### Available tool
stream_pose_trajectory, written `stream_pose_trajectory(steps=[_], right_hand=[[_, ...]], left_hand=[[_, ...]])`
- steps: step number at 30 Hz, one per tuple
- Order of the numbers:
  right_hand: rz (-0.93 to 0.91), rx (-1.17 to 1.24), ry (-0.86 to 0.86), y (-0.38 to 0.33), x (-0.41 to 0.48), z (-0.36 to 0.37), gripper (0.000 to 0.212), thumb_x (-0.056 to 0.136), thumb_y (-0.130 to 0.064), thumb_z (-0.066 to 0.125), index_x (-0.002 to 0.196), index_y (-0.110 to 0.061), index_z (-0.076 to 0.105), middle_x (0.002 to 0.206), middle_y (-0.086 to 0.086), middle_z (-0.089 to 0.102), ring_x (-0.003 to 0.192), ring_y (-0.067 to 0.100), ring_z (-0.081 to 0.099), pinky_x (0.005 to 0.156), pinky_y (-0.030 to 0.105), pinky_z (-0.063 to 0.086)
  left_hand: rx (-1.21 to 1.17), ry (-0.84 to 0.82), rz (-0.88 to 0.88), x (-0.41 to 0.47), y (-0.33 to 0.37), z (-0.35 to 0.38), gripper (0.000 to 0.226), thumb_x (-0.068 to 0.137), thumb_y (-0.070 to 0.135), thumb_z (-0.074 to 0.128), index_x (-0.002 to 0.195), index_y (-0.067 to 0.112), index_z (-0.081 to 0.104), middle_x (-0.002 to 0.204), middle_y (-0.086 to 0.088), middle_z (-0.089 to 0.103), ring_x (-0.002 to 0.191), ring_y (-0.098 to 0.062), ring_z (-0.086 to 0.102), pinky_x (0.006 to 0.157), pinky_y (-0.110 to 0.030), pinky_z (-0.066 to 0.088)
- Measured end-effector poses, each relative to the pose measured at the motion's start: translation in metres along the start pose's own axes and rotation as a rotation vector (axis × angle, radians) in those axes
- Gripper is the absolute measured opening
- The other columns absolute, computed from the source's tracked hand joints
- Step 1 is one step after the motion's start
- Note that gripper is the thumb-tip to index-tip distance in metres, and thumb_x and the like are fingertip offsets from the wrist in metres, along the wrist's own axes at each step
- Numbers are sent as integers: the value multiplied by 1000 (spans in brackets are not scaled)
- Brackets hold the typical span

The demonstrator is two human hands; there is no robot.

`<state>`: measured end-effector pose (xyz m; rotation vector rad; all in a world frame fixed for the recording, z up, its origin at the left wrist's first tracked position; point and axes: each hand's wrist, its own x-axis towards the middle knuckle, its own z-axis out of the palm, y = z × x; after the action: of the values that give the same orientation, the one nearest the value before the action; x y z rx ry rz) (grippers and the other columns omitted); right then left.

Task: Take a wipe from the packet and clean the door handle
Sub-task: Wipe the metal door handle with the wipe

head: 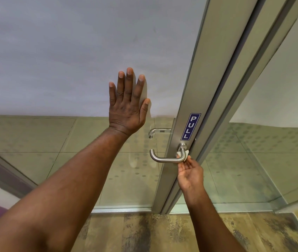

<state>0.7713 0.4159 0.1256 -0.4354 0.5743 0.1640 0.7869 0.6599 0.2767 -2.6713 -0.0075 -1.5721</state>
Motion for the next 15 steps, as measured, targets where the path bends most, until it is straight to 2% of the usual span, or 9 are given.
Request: stream_pose_trajectory(steps=[2,4,7,9,11,12,15], right_hand=[[-119,-146,5,-2,0,1,9,94,1,63,99,-1,70,98,14,78,89,22,78,76,34,63],[-292,-380,2,-6,0,2,11,90,-3,72,100,-4,75,94,8,80,91,20,77,78,31,60],[-613,-830,-5,-13,-1,7,11,82,-10,83,90,-17,80,82,-2,80,80,8,75,76,22,58],[-810,-1048,-51,-14,-2,10,15,80,-13,85,86,-26,79,87,-6,78,81,3,73,73,15,55],[-982,-1203,-139,-10,-3,11,14,84,-13,82,94,-23,79,100,-5,74,94,6,71,78,10,53],[-1046,-1270,-191,-9,-4,12,14,87,-12,79,100,-18,79,106,-3,73,101,10,70,83,11,53],[-1129,-1434,-263,-6,-3,13,21,94,-15,73,114,-11,76,119,1,69,114,19,66,97,31,56]], left_hand=[[3,-11,7,0,0,-1,81,105,43,35,159,26,-23,163,0,-41,152,-19,-34,123,-43,-21],[-4,-7,4,1,0,-1,81,105,43,35,159,26,-23,163,0,-39,152,-19,-34,123,-43,-21],[-16,-7,-6,0,0,-1,80,105,43,35,159,26,-23,162,1,-41,152,-19,-34,123,-42,-22],[-27,-9,-10,1,0,-1,81,105,43,35,159,26,-23,161,2,-42,152,-19,-34,123,-42,-22],[-28,-9,-11,1,0,-2,81,105,43,36,159,26,-23,161,3,-42,152,-19,-34,123,-42,-22],[-28,-12,-12,1,0,-2,81,105,43,36,159,26,-23,161,3,-42,152,-19,-34,123,-42,-22],[-24,-24,-11,0,0,-2,82,105,43,37,159,26,-24,161,2,-43,152,-19,-35,123,-42,-21]])
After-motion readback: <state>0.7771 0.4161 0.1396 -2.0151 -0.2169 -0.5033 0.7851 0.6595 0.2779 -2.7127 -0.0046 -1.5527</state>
